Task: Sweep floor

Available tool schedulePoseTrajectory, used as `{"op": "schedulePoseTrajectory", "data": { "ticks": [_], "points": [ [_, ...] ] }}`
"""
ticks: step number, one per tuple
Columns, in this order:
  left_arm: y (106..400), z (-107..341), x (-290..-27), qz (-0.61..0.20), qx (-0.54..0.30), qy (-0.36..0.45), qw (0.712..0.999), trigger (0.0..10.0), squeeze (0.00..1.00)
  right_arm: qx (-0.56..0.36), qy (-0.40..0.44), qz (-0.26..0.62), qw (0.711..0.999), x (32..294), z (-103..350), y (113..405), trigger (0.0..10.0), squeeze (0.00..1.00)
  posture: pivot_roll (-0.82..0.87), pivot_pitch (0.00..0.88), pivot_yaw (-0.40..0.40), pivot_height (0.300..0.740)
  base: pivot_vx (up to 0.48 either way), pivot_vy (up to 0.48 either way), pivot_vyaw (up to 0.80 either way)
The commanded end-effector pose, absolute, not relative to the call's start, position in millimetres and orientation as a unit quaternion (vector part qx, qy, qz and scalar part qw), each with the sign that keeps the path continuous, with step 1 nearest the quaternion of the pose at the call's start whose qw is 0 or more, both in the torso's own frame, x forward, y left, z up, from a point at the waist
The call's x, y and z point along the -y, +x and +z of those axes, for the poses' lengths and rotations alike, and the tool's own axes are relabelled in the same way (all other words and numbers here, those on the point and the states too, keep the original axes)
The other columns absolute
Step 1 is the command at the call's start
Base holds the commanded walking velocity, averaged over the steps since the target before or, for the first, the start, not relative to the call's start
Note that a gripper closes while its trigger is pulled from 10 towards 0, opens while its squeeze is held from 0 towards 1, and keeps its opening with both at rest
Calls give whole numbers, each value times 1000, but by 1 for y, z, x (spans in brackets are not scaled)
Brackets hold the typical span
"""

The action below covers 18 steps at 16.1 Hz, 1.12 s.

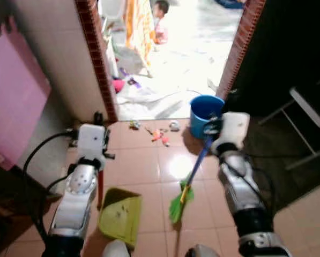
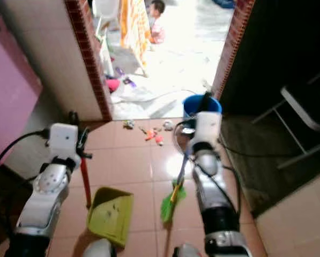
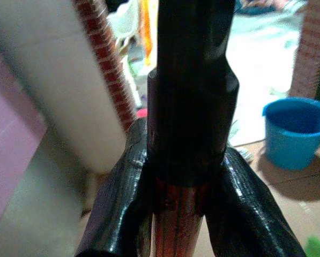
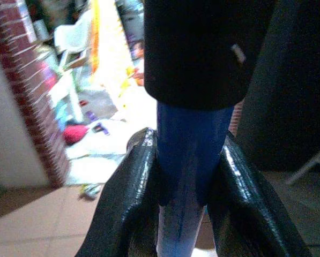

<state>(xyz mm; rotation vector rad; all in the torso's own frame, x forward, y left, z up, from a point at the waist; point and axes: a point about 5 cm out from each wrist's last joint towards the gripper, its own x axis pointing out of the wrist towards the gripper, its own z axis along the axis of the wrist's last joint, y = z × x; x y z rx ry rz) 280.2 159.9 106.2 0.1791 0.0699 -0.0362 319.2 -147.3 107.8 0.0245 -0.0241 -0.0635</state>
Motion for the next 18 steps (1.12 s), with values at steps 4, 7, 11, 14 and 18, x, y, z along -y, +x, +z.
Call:
{"op": "schedulePoseTrajectory", "data": {
  "ticks": [4,7,11,14,18],
  "points": [
    [286,111,-168,-6,-15,66,998,10000,0,38,38,-44,998,148,117,326,10000,0,38,0,41,740,0,0,0],
    [286,114,-168,0,-1,80,997,10000,0,27,38,-30,998,145,114,326,10000,0,42,0,1,740,0,0,0],
    [281,120,-178,28,12,56,998,10000,0,31,39,-16,999,144,118,329,10000,0,48,0,-22,740,0,0,0],
    [281,126,-181,38,27,57,997,10000,0,49,40,16,998,136,128,332,10000,0,50,7,-36,740,94,0,0],
    [278,126,-182,57,29,50,997,10000,0,58,47,57,996,127,133,331,10000,0,40,19,-48,740,413,0,0]
  ]
}}
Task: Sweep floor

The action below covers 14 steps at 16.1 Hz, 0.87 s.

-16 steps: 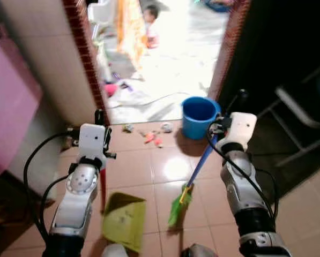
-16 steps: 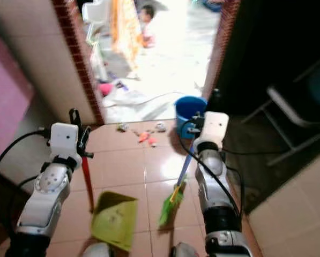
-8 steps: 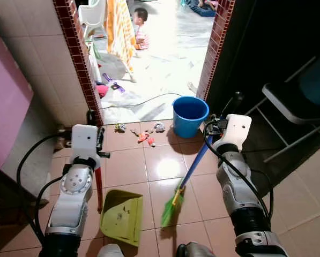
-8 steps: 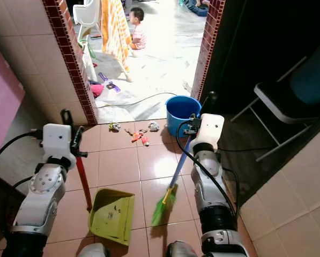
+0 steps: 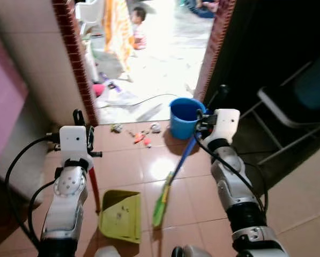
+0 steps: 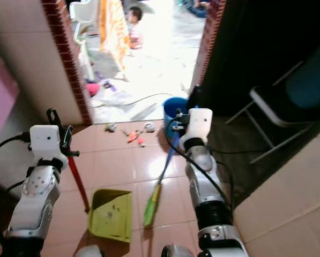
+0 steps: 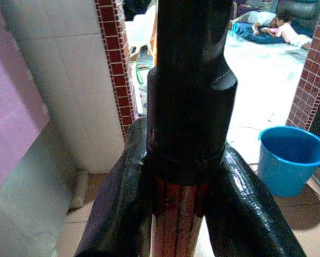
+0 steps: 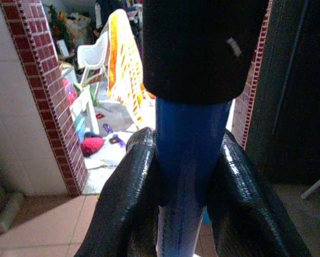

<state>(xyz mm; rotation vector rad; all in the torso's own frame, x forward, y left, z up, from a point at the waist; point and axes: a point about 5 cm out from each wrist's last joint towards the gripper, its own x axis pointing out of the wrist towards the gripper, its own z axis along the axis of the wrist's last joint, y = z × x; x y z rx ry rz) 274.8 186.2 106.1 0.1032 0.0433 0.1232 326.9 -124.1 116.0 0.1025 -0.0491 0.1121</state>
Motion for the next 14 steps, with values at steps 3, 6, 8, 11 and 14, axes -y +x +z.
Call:
{"op": "schedulePoseTrajectory", "data": {
  "ticks": [3,6,8,11,14],
  "points": [
    [277,124,-180,60,27,42,997,10000,0,59,45,61,995,128,133,330,10000,0,36,18,-48,740,454,0,0],
    [279,127,-182,65,34,29,997,10000,0,57,44,66,995,127,132,330,10000,0,35,20,-50,740,454,0,0],
    [279,125,-184,75,29,39,996,10000,0,55,43,70,995,127,130,329,10000,0,33,21,-52,740,446,0,0],
    [278,121,-180,75,19,33,996,10000,0,50,36,71,996,128,128,328,10000,0,33,21,-52,740,351,328,0],
    [278,123,-180,71,23,32,997,10000,0,51,36,73,995,126,128,328,10000,0,34,22,-52,740,346,333,0]
  ]
}}
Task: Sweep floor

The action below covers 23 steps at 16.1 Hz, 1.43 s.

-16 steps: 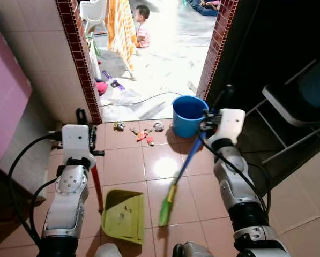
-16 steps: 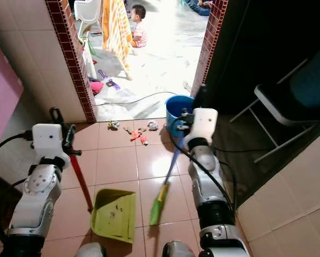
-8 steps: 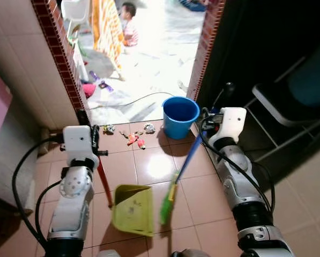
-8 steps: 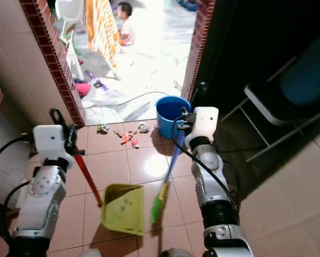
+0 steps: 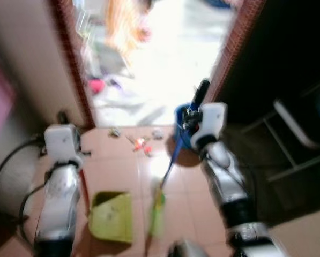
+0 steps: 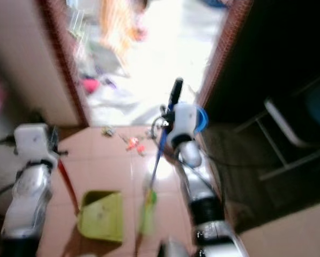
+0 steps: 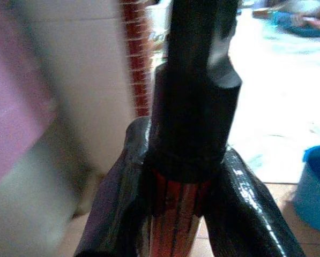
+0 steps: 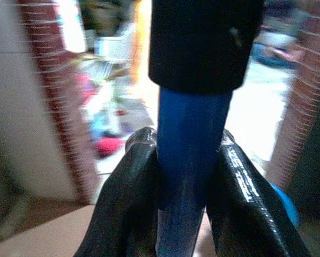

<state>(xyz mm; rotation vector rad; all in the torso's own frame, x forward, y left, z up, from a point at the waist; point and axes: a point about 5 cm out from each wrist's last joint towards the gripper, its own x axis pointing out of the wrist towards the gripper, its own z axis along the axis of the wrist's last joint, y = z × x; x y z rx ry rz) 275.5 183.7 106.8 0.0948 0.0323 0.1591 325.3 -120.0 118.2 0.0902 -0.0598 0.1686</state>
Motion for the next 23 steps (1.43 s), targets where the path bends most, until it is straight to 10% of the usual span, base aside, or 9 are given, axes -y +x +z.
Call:
{"op": "schedulePoseTrajectory", "data": {
  "ticks": [1,23],
  "points": [
    [278,123,-180,69,25,33,997,10000,0,52,36,74,995,126,129,328,10000,0,34,22,-52,740,345,334,0],
    [280,119,-160,36,12,67,997,10000,0,111,-33,94,989,116,154,338,10000,0,40,0,-52,740,424,-70,0]
  ]
}}
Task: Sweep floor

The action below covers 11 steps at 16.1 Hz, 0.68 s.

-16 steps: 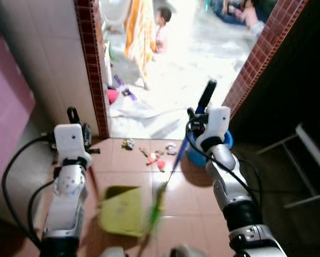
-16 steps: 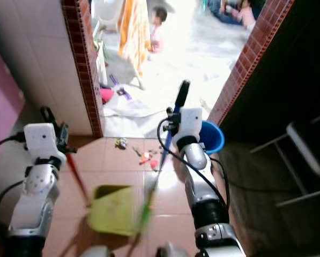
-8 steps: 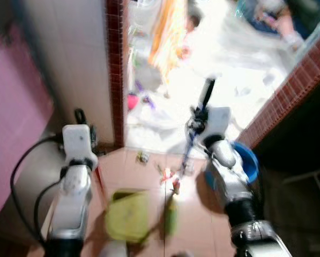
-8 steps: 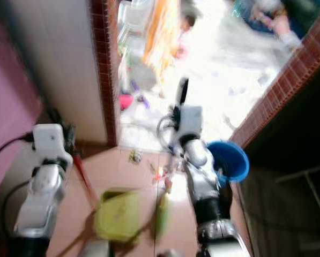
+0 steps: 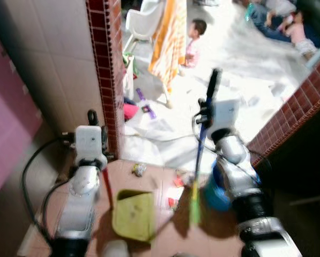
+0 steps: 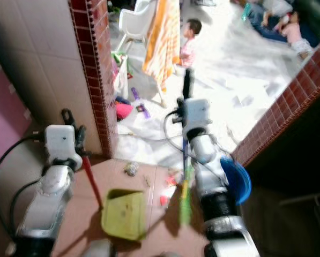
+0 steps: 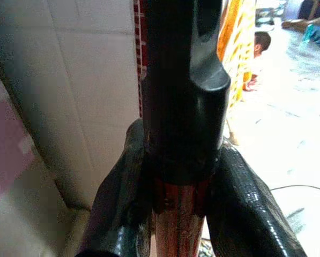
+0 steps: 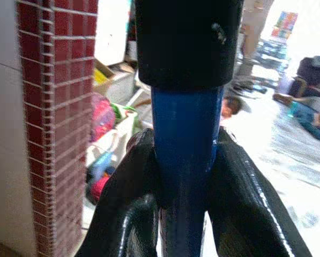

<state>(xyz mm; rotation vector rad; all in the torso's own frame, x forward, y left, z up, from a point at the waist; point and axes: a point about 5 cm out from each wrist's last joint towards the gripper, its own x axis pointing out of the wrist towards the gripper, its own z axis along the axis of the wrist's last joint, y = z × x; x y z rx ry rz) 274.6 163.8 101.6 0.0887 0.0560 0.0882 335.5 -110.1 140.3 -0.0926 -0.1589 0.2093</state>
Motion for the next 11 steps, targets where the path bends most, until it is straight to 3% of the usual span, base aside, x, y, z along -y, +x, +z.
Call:
{"op": "schedulePoseTrajectory", "data": {
  "ticks": [1,3,11],
  "points": [
    [279,118,-161,38,10,68,997,10000,0,108,-27,94,989,116,151,337,10000,0,40,0,-52,740,480,0,0],
    [278,118,-161,41,9,58,997,10000,0,109,-23,95,989,115,151,336,10000,0,40,0,-52,740,480,0,0],
    [286,109,-167,74,-7,92,993,10000,0,123,-26,108,986,110,157,337,10000,0,19,43,-47,740,0,0,0]
  ]
}}
